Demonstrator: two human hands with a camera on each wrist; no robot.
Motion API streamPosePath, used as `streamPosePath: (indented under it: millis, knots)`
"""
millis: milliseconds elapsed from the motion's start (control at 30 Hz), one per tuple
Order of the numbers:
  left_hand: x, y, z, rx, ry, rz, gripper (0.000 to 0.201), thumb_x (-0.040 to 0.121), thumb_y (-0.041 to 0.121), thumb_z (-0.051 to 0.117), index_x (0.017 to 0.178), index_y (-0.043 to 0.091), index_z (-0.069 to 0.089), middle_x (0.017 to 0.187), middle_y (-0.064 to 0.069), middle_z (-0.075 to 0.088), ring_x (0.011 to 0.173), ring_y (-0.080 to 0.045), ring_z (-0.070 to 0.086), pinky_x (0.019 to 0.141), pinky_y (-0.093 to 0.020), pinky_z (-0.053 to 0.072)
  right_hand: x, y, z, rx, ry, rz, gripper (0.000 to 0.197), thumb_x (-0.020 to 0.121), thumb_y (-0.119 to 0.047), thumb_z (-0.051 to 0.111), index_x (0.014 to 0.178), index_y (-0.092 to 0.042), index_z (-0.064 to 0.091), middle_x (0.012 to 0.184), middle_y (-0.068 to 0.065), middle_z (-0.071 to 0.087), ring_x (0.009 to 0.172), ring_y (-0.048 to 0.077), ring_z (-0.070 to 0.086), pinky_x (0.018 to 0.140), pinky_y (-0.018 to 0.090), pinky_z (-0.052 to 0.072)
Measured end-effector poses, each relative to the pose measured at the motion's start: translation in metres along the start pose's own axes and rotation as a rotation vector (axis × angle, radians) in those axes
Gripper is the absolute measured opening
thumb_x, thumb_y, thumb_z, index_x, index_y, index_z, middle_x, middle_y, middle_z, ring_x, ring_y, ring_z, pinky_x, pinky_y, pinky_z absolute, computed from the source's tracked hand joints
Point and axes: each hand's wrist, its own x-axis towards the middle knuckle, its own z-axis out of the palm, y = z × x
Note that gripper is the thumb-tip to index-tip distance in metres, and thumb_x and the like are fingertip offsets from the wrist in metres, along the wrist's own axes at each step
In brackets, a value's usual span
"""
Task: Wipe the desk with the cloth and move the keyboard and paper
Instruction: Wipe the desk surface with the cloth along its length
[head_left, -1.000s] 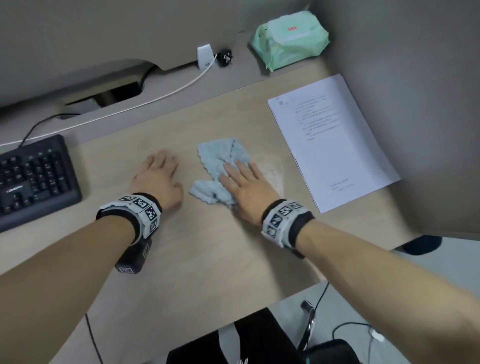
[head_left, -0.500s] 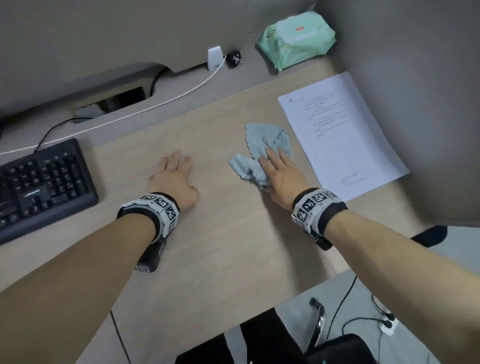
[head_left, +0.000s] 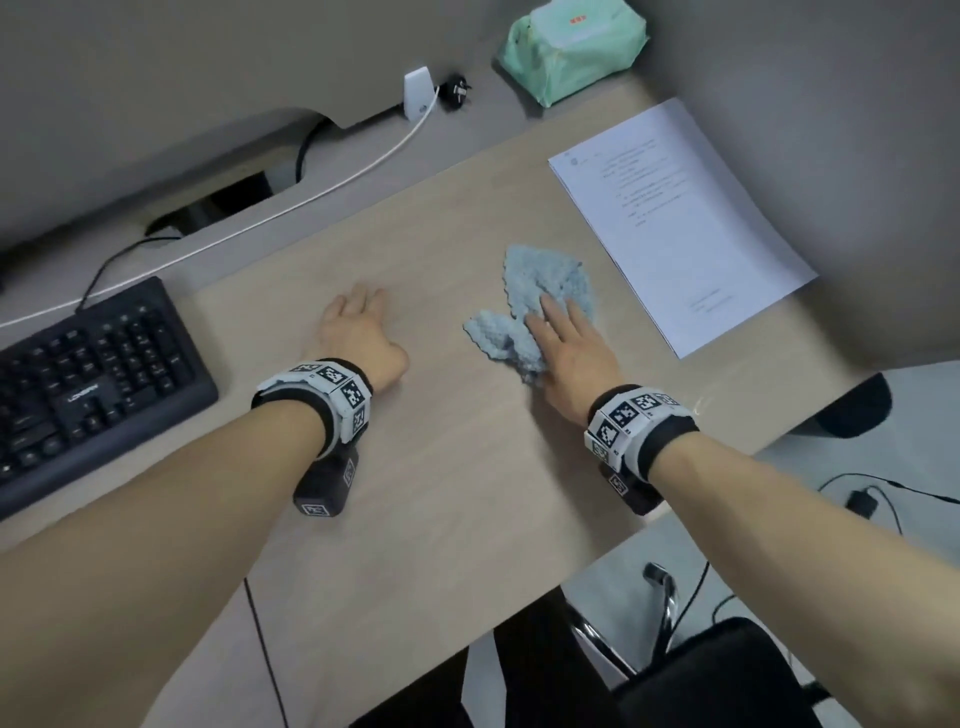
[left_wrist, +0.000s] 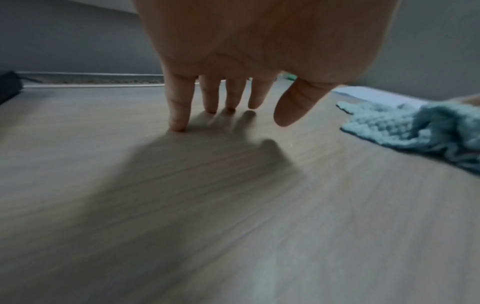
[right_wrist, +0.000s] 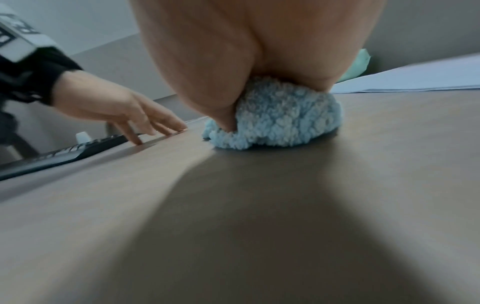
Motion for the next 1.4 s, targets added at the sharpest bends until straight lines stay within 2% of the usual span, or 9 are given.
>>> streamPosePath:
  millis: [133, 300, 433, 567, 700, 900, 1133, 1200, 1400]
  knots:
    - [-0.006, -0.025, -0.004, -0.132, 0.066, 0.0, 0.069, 0.077, 0.024, 0.054, 0.143, 0.018, 0.036, 0.152, -0.006, 0.034, 0.138, -0.031, 0.033, 0.11, -0.042, 0.035, 0.048, -0.015, -0.006, -0.001, 0.034, 0.055, 0.069, 0.084, -0.02, 0.063, 0.145, -0.003, 0.034, 0.157, 0.022, 0.023, 0.145, 0.042, 0.019, 0.123, 0.044, 0.008]
    - [-0.015, -0.051, 0.005, -0.077, -0.006, 0.05, 0.068, 0.084, 0.02, 0.057, 0.148, 0.012, 0.034, 0.162, -0.008, 0.017, 0.148, -0.027, 0.017, 0.12, -0.032, 0.017, 0.114, -0.051, -0.013, -0.074, 0.011, -0.023, 0.069, 0.085, -0.037, 0.063, 0.142, -0.007, 0.037, 0.154, 0.019, 0.028, 0.142, 0.041, 0.023, 0.12, 0.046, 0.015]
    - [-0.016, -0.048, 0.006, -0.139, 0.01, 0.089, 0.072, 0.081, 0.026, 0.053, 0.149, 0.012, 0.034, 0.16, -0.013, 0.022, 0.148, -0.03, 0.019, 0.121, -0.032, 0.015, 0.063, -0.116, 0.016, -0.08, -0.117, -0.388, 0.074, 0.081, -0.028, 0.066, 0.146, -0.007, 0.038, 0.157, 0.019, 0.027, 0.143, 0.046, 0.022, 0.119, 0.052, 0.018]
    - [-0.022, -0.054, 0.003, -0.179, 0.007, 0.01, 0.068, 0.081, 0.011, 0.055, 0.147, 0.009, 0.037, 0.161, -0.011, 0.021, 0.147, -0.03, 0.019, 0.12, -0.032, 0.017, -0.016, -0.086, 0.024, 0.04, -0.214, -0.594, 0.065, 0.066, -0.015, 0.075, 0.129, -0.012, 0.06, 0.145, 0.009, 0.051, 0.136, 0.04, 0.042, 0.113, 0.049, 0.034]
    - [-0.034, -0.067, 0.001, -0.166, 0.019, 0.002, 0.07, 0.077, 0.002, 0.054, 0.145, 0.009, 0.04, 0.16, -0.01, 0.022, 0.146, -0.03, 0.019, 0.118, -0.03, 0.018, 0.009, -0.038, -0.011, 0.111, -0.036, -0.349, 0.044, 0.063, -0.005, 0.076, 0.107, -0.005, 0.069, 0.113, 0.018, 0.066, 0.105, 0.043, 0.059, 0.087, 0.053, 0.052]
    - [-0.046, -0.078, 0.006, -0.13, 0.021, -0.025, 0.071, 0.075, 0.002, 0.054, 0.144, 0.01, 0.039, 0.161, -0.01, 0.018, 0.147, -0.029, 0.016, 0.119, -0.036, 0.022, 0.073, -0.077, -0.026, 0.053, -0.023, -0.221, 0.052, 0.076, -0.021, 0.075, 0.123, -0.004, 0.061, 0.133, 0.019, 0.055, 0.121, 0.043, 0.047, 0.102, 0.045, 0.039]
    - [-0.06, -0.073, 0.014, -0.094, 0.014, 0.098, 0.07, 0.075, 0.003, 0.056, 0.143, 0.006, 0.04, 0.159, -0.016, 0.022, 0.145, -0.033, 0.019, 0.119, -0.036, 0.019, -0.063, -0.117, 0.032, 0.069, -0.268, -0.6, 0.05, 0.072, -0.02, 0.072, 0.121, -0.015, 0.066, 0.134, 0.006, 0.058, 0.13, 0.035, 0.045, 0.107, 0.05, 0.039]
    - [-0.065, -0.073, 0.018, -0.072, -0.002, 0.126, 0.07, 0.076, 0.004, 0.056, 0.144, 0.006, 0.04, 0.159, -0.015, 0.023, 0.145, -0.033, 0.02, 0.119, -0.035, 0.019, -0.091, -0.096, 0.025, 0.022, -0.338, -0.527, 0.047, 0.074, -0.021, 0.071, 0.121, -0.018, 0.066, 0.13, 0.001, 0.058, 0.127, 0.028, 0.046, 0.1, 0.047, 0.042]
    - [-0.083, -0.068, 0.033, -0.042, 0.009, 0.169, 0.067, 0.075, 0.006, 0.057, 0.141, 0.007, 0.044, 0.159, -0.014, 0.024, 0.144, -0.032, 0.021, 0.118, -0.037, 0.023, -0.074, -0.078, 0.014, -0.018, -0.014, -0.147, 0.067, 0.067, -0.029, 0.085, 0.126, -0.01, 0.06, 0.132, 0.014, 0.056, 0.122, 0.04, 0.048, 0.092, 0.055, 0.049]
